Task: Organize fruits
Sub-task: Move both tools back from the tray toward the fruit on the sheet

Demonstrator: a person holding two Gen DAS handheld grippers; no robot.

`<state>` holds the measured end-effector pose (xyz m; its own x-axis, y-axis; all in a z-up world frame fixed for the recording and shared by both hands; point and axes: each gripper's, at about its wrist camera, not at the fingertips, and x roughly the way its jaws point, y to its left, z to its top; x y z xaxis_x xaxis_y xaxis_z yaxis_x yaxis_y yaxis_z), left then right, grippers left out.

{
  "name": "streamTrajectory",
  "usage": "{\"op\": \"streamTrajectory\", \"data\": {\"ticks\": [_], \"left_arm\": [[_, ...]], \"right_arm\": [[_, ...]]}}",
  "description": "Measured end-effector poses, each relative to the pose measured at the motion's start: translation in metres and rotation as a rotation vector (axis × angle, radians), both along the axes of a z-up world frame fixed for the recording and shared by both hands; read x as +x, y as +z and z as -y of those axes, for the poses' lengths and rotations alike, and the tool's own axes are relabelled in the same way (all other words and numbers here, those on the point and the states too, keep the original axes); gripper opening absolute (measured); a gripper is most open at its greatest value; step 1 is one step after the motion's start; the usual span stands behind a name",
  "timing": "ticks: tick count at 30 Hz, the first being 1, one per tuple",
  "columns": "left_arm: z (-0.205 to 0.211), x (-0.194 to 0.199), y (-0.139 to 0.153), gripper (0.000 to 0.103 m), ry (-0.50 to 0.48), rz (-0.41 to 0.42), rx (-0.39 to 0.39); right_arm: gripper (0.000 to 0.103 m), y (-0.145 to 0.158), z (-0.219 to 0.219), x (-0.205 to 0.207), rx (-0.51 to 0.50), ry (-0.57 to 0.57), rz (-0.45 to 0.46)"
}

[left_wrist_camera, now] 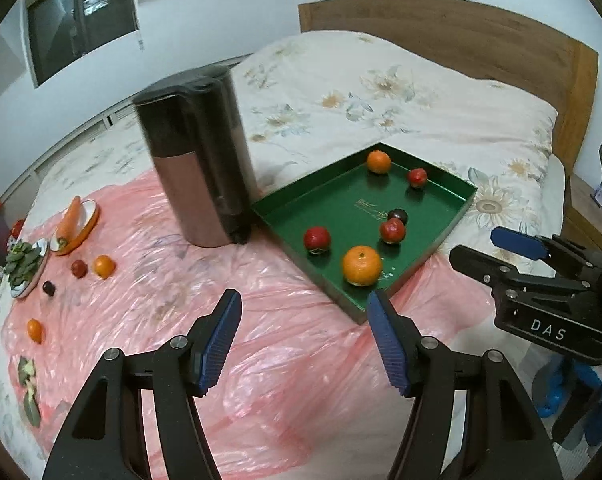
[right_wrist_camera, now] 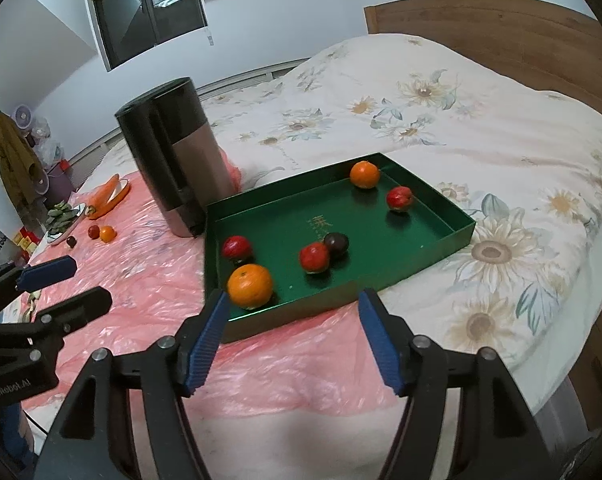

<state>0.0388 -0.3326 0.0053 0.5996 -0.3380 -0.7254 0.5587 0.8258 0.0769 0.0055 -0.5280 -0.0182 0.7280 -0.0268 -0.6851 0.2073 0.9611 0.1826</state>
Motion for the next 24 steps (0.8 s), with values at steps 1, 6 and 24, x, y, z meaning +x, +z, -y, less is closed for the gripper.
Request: {"op": "streamTrajectory", "data": {"ticks": [1,6,24], "left_arm": [[-0.005,-0.001,0.002,0.059,0.004,0.001,-0.005],[-0.027,-0.012,0.007,0.059,0.019,0.006,-0.019],[-0.102,-0.039,0.023,0.074,0.086,0.037,-0.056]], "right_arm": [[0.103,0.002,-0.004,-0.002,-0.003,0.002,0.001],[0.103,0.007,-0.026,-0.011,-0.008,0.021,0.006],[0.103,0.020,-0.108,-0.028,-0.060,0.139,0.002]]}}
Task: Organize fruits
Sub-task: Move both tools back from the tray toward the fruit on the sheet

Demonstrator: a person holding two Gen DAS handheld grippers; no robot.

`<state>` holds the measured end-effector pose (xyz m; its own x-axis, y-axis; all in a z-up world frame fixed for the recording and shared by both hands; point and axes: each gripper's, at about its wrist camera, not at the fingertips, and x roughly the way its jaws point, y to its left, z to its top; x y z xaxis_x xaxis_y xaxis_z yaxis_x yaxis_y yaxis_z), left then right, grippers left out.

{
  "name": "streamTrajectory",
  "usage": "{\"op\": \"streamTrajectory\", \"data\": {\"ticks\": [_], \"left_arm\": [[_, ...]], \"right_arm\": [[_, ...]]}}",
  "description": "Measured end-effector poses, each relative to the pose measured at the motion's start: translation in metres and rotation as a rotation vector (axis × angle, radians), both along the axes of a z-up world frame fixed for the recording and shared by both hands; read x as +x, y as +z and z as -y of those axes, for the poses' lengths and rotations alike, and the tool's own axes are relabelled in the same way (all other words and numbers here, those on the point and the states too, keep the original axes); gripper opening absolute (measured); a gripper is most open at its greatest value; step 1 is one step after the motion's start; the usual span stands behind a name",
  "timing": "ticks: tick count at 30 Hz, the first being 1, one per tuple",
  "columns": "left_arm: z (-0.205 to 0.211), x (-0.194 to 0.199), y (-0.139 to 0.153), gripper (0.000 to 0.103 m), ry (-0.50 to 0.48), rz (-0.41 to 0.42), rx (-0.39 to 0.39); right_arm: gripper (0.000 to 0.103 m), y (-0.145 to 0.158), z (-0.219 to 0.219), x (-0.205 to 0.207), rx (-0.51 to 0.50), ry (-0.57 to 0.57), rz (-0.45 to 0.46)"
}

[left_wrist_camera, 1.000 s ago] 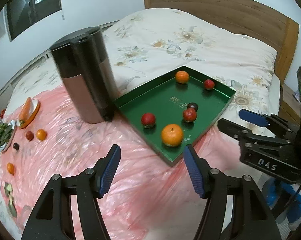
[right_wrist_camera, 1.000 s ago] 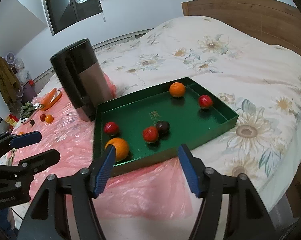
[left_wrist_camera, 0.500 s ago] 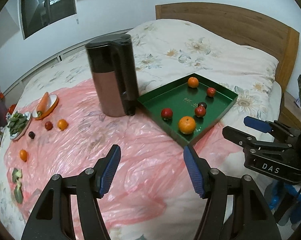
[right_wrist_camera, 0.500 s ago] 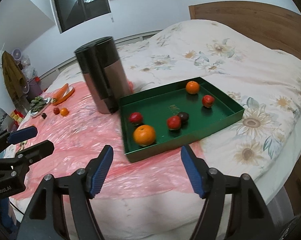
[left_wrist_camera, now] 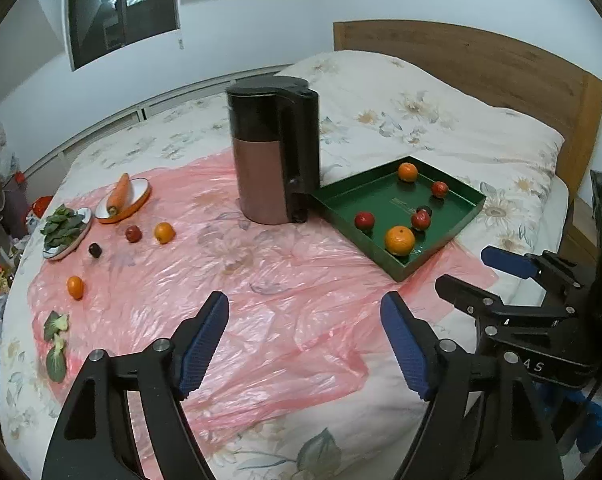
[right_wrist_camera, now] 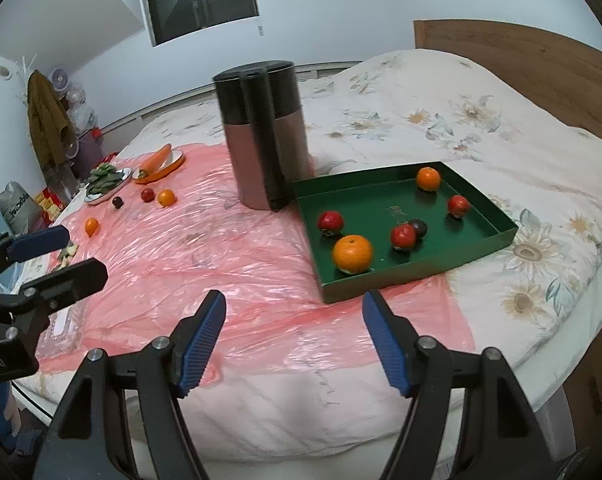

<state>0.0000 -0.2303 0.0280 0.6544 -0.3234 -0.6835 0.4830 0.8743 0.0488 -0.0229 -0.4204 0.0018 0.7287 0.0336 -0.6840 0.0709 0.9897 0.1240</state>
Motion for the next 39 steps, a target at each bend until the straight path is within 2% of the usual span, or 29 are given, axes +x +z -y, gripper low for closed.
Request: {"op": "streamTrajectory", "data": {"ticks": [17,39], "left_arm": [[-0.080,-0.018,0.002,0.083,0.121,0.034,-0.042],[-0.189,-0.034,-0.015,0.083,0.328,0.045,-0.072]], "right_arm": [[0.103,0.016,-0.073,-0.008,-0.046,0.099,0.022],[0.103,0.023,-0.162,-0.014,-0.081,0.233,0.036]]}}
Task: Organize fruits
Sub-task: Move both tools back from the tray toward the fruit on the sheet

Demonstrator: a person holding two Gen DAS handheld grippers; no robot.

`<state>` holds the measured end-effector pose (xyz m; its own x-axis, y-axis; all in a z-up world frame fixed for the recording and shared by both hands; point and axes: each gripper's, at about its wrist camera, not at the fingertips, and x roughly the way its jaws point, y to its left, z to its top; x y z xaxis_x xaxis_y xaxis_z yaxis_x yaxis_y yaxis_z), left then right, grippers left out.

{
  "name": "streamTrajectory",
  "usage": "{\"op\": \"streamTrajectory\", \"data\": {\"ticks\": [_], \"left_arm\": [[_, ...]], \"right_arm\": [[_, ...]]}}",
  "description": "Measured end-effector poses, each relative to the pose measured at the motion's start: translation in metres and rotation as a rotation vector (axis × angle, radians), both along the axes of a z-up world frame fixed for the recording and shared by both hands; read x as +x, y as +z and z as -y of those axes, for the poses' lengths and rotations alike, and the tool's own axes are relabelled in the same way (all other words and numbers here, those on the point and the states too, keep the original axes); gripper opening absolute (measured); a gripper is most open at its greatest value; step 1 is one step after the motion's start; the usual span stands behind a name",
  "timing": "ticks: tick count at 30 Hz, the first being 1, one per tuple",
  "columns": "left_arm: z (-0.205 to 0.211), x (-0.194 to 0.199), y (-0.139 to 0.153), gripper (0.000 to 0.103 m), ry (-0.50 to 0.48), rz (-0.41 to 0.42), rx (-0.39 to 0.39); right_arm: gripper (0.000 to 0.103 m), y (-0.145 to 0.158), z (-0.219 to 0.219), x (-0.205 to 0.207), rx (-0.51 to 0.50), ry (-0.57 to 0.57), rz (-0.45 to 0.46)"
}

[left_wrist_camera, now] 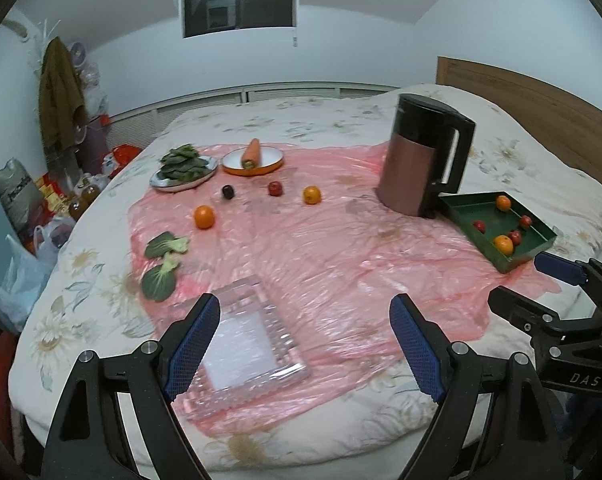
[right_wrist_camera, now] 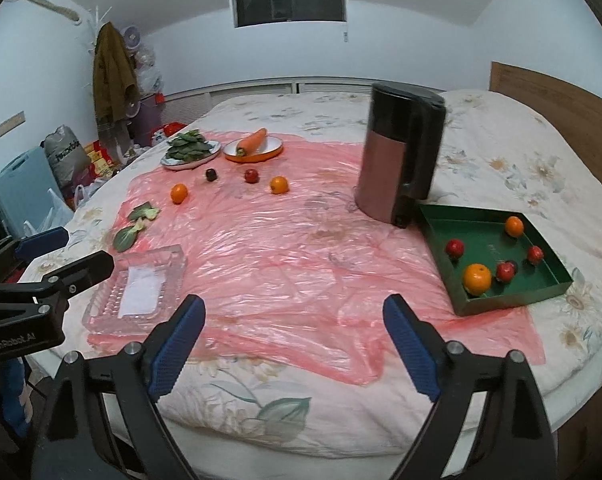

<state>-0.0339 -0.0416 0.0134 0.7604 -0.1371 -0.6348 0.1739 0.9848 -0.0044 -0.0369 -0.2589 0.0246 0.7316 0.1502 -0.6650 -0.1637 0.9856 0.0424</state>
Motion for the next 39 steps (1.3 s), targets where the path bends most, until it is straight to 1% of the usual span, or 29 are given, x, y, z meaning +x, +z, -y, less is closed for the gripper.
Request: {"op": "streamTrajectory", "data": {"ticks": [10,16,23,29,33,39], "left_arm": [[-0.033,0.005,-0.006,0.083,0.062,0.000,-0.007],[-0.048,0.010,-0.013,0.083,0.088,0.005,0.010],[-0.079,0.028,-0.027,0.083,0.143,-0.033,0.018],[-0.100,0.047,-0.030,0.083,0.185,-0.053,0.016],[-0.109,0.061,-0.033,0.083,0.195,-0.057,0.016],[-0.110,0.086,-0.042,0.083,0.172,-0.079,0.026]], "right_arm": [[0.103,-0.005,-0.046,0.012,-0.007,0.092,0.001],[0.103,-0.015,-0.062,0.024,0.012,0.145,-0.039],[0.103,-0.032,-0.065,0.039,0.017,0.164,-0.080],[0.103,-0.035,-0.064,0.059,0.031,0.165,-0.086],[0.103,-0.041,-0.069,0.071,0.029,0.179,-0.095],[0.103,-0.053,-0.075,0.090,0.023,0.222,-0.110]]}}
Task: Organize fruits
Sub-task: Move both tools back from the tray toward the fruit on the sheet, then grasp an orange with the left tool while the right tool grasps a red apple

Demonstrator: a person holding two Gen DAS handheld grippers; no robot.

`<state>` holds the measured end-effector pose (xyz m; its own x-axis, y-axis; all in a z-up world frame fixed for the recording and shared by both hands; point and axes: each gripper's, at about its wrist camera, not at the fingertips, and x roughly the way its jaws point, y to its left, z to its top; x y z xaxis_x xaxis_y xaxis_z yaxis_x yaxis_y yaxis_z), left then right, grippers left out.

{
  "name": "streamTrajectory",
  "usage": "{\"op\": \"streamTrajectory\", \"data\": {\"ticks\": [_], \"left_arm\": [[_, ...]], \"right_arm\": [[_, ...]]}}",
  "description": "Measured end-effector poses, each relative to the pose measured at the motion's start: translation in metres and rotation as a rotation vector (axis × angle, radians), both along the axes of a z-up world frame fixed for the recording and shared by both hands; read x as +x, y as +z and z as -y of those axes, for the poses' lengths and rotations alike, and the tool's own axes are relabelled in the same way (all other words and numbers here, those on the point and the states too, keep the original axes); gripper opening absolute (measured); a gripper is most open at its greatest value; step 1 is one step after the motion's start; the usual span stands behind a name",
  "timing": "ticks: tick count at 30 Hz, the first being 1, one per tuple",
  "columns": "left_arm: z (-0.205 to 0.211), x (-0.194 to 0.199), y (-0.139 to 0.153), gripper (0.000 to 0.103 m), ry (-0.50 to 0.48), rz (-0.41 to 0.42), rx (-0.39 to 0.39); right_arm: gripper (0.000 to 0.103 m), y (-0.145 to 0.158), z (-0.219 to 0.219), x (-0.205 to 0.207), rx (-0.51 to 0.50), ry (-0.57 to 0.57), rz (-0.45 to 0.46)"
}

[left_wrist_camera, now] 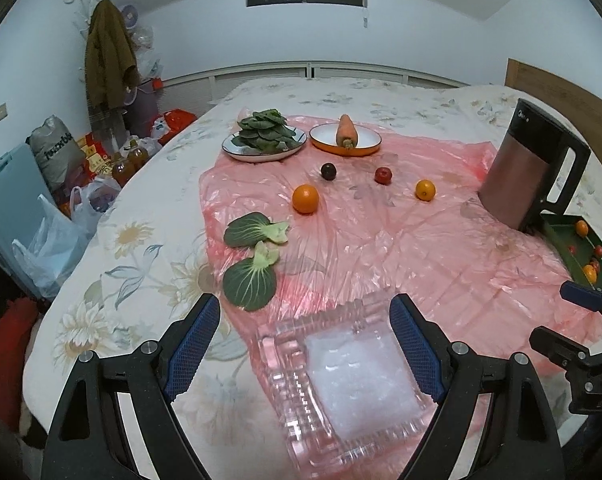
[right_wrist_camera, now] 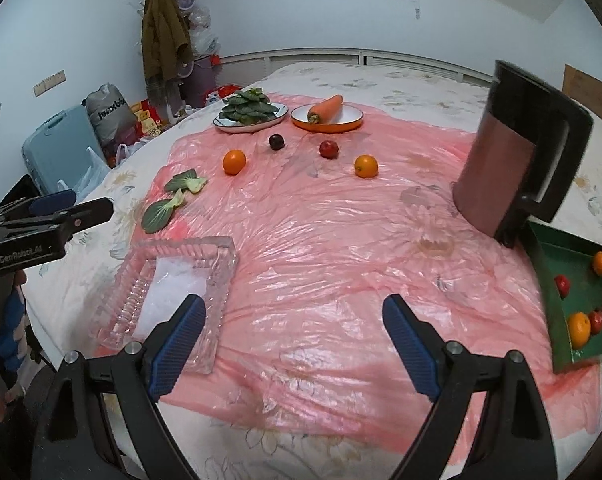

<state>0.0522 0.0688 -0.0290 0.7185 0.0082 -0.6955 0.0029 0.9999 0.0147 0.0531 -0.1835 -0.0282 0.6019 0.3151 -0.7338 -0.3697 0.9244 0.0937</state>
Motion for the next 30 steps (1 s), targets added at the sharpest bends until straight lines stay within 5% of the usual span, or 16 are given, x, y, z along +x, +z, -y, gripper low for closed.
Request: {"op": "streamTrajectory", "data": {"ticks": [30], "left_arm": [[0.029,0.138,-0.027,0.083,-0.081,-0.020,0.111]], "right_arm": [[0.103,-0.037,-0.012,0.128,0.060,0.037,-0.019]]}}
